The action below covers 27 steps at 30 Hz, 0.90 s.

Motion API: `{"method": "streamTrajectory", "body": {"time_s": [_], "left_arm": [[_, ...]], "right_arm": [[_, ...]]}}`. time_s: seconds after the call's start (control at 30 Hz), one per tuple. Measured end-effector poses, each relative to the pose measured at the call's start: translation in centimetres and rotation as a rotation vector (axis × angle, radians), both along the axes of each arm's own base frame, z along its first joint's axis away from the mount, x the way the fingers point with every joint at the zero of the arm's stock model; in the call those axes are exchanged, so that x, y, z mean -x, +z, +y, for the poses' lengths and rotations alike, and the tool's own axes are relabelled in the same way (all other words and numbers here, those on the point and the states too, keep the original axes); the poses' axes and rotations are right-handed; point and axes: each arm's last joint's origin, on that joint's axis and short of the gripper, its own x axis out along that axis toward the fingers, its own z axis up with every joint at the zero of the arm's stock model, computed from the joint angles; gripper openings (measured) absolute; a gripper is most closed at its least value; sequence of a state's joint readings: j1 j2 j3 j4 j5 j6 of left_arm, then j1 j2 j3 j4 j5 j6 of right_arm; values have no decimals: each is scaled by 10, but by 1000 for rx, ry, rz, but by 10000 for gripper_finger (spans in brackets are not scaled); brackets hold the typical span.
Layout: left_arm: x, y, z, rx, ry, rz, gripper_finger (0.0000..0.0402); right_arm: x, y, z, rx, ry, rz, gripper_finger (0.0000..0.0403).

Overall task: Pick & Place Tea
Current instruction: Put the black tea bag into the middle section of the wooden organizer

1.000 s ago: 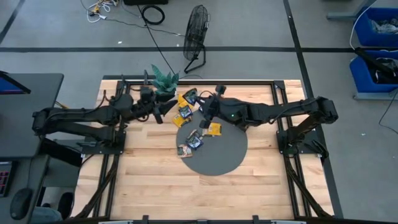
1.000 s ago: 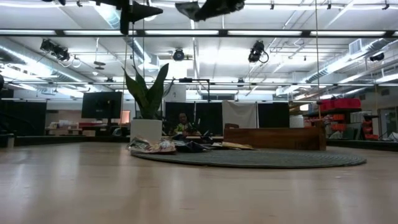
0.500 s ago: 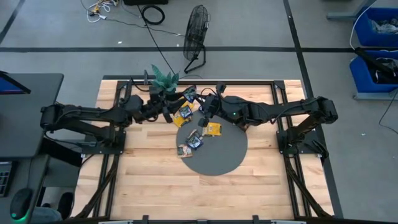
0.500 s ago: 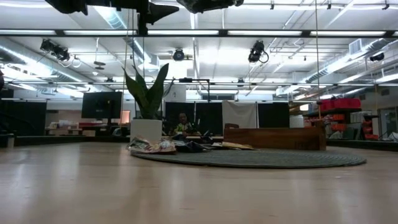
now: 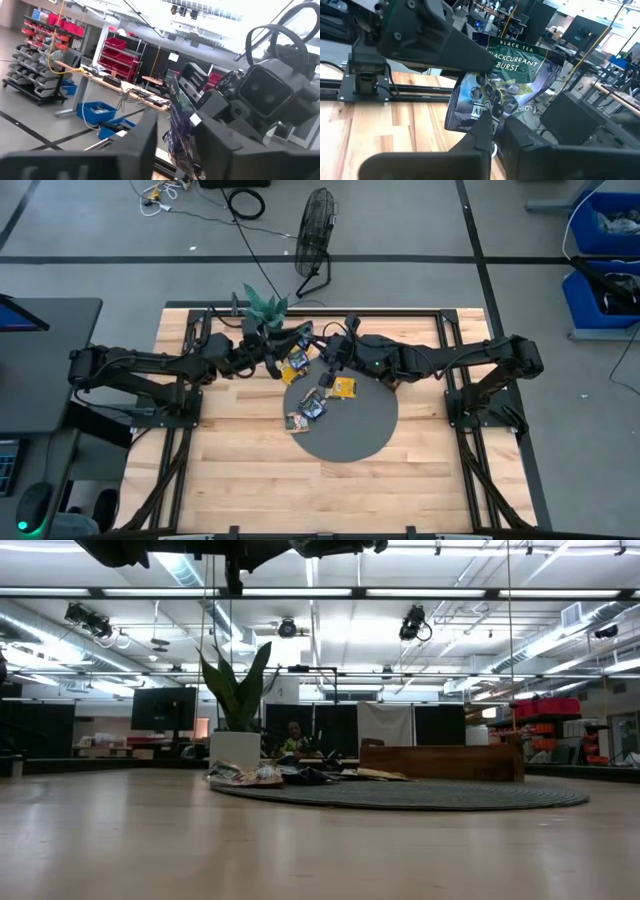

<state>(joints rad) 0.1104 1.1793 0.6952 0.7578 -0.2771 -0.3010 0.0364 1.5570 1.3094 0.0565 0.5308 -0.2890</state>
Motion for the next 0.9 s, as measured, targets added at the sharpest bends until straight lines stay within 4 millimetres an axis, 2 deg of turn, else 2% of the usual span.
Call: {"method": "streamTrajectory", "body": {"time_s": [0.13, 0.37, 0.5, 0.73, 0.8, 0.9], "left_arm": [[0, 0, 0, -7, -1, 4, 17], [0, 0, 0, -51, 11, 27, 4], [1, -1, 0, -50, 12, 49, 3], [3, -5, -3, -67, -95, 129, 2], [2, -10, -5, -69, -166, 185, 2], [2, -15, -8, -68, -253, 237, 1]], "right_arm": [[0, 0, 0, 0, -1, 0, 15], [1, 1, 0, -7, 32, 5, 31], [11, 10, -1, -101, 38, -36, 80], [52, 42, -14, -269, 94, -108, 195], [63, 58, -18, -316, 173, -143, 218], [65, 78, -26, -381, 250, -54, 232]]}}
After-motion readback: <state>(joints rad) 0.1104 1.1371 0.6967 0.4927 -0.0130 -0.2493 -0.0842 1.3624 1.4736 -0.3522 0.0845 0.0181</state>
